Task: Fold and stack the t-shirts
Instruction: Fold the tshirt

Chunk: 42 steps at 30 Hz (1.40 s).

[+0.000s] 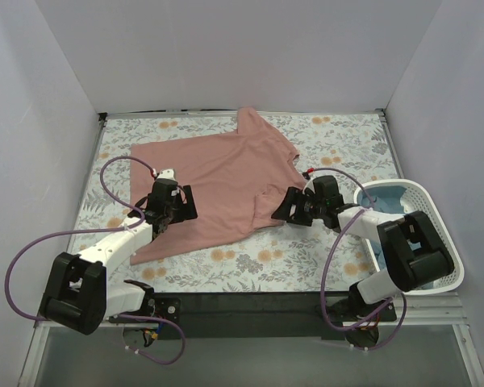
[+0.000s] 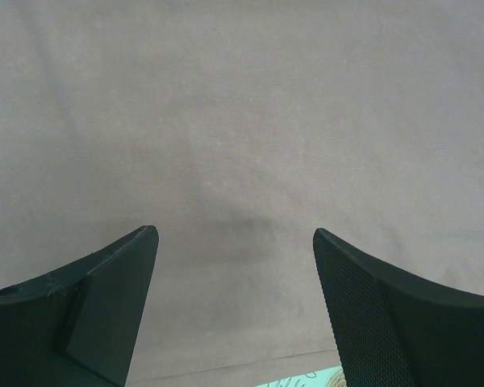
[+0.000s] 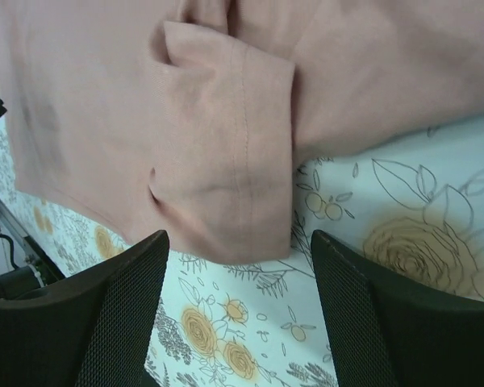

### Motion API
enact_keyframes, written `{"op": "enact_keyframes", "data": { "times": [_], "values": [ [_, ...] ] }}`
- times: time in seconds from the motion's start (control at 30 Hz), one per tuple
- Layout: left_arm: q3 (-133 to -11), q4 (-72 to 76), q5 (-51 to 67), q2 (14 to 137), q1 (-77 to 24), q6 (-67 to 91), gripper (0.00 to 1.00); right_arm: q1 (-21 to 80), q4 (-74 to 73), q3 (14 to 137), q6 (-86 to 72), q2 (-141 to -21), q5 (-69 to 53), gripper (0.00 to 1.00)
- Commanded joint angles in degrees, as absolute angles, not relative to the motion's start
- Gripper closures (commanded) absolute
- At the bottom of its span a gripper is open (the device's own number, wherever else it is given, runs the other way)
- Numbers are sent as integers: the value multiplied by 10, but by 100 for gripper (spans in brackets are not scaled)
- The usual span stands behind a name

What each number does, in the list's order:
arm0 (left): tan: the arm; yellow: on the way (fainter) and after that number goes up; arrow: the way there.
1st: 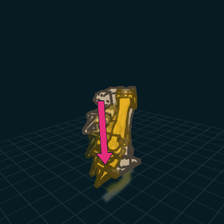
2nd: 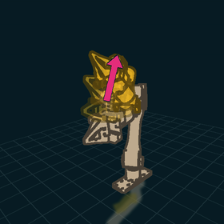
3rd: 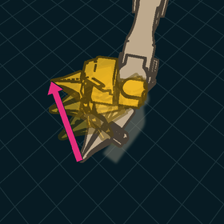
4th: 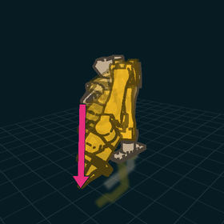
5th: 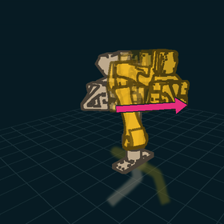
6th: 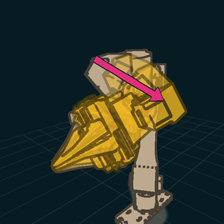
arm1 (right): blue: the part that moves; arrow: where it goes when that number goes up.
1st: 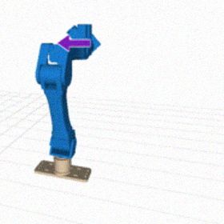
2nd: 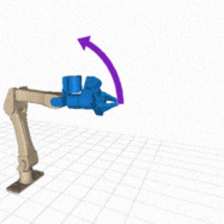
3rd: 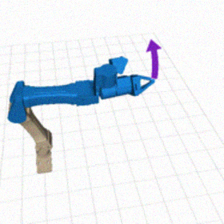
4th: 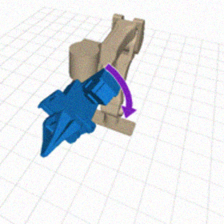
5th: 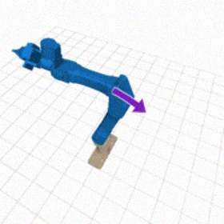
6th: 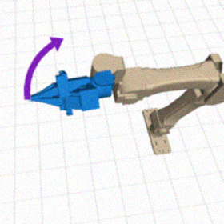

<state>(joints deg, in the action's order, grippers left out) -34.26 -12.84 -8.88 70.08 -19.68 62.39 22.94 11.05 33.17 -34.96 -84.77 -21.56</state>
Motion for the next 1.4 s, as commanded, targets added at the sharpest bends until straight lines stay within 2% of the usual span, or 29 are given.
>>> {"op": "enact_keyframes", "data": {
  "times": [0.0, 0.17, 0.3, 0.43, 0.53, 0.73, 1.03, 1.23, 1.37],
  "values": [
    [-357, -128, -91, 693, -198, 621, 23, 231, 185, 337, -364, -886, -243, 23],
    [-359, -128, -90, 694, -198, 620, 23, 257, 188, 368, -367, -916, -281, 26],
    [-357, -128, -93, 690, -198, 620, 23, 292, 179, 407, -389, -892, -278, 31],
    [-358, -128, -94, 689, -198, 620, 23, 334, 94, 527, -365, -892, -229, 32],
    [-358, -128, -94, 690, -198, 620, 23, 366, 66, 592, -340, -931, -185, 32],
    [-355, -128, -94, 688, -199, 621, 23, 383, 27, 709, -315, -1051, -215, 34],
    [-360, -128, -88, 692, -198, 621, 23, 336, -50, 636, -241, -958, -88, 39],
    [-359, -127, -90, 689, -198, 621, 23, 332, -62, 642, -280, -972, -95, 49],
    [-358, -127, -85, 689, -198, 620, 23, 365, -98, 684, -287, -996, -23, 51]
  ]
}}
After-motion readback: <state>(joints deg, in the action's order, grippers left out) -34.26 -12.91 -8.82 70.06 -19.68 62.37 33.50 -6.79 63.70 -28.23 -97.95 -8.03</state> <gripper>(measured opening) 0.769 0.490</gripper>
